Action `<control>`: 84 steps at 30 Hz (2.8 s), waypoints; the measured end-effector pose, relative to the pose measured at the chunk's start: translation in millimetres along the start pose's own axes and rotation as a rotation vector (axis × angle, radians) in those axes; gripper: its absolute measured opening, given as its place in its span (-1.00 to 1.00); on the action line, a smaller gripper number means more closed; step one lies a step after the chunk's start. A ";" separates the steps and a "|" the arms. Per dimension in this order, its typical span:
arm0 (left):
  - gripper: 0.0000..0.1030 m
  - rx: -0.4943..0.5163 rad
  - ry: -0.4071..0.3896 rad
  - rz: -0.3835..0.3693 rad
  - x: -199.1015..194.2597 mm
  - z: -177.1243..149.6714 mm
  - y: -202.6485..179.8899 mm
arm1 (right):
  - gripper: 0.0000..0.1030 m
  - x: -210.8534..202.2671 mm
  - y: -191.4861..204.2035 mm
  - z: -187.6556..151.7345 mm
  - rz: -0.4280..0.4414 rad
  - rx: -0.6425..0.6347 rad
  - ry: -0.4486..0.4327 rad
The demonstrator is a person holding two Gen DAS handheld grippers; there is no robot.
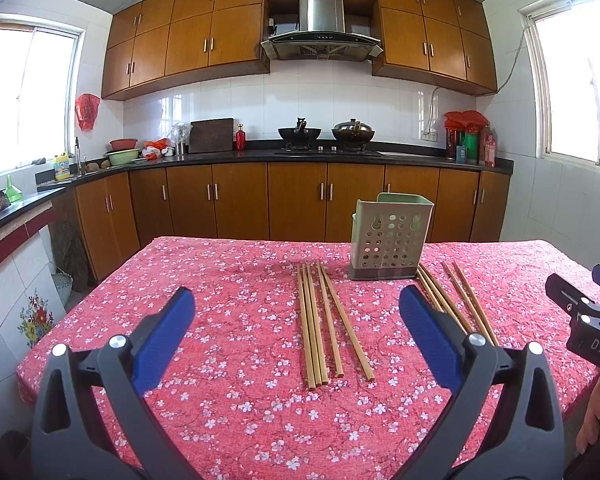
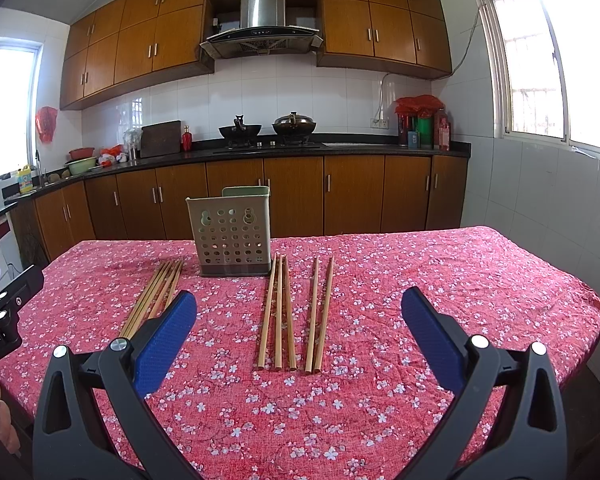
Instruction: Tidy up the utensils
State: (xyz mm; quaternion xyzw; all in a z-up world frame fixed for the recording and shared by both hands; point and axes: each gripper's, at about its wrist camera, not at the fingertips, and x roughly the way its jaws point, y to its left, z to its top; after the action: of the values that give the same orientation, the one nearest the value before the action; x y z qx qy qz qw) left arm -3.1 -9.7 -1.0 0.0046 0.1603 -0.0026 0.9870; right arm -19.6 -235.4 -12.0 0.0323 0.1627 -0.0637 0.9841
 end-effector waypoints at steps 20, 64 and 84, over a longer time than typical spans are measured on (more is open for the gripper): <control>0.93 0.003 0.003 -0.003 0.3 -1.2 1.2 | 0.97 1.2 1.3 -0.3 0.000 0.000 0.000; 0.93 0.000 0.121 0.059 37.1 -7.7 14.6 | 0.97 36.2 -13.8 -2.2 0.002 0.049 0.118; -0.11 -0.067 0.522 -0.075 175.7 -31.3 37.2 | -0.51 205.6 -48.2 -31.3 -0.014 0.121 0.574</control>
State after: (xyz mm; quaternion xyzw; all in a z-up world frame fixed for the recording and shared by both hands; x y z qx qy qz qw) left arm 153.9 27.2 -86.0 -0.0334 0.4097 -0.0326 0.9110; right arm 157.0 -304.1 -110.3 0.1067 0.4308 -0.0684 0.8935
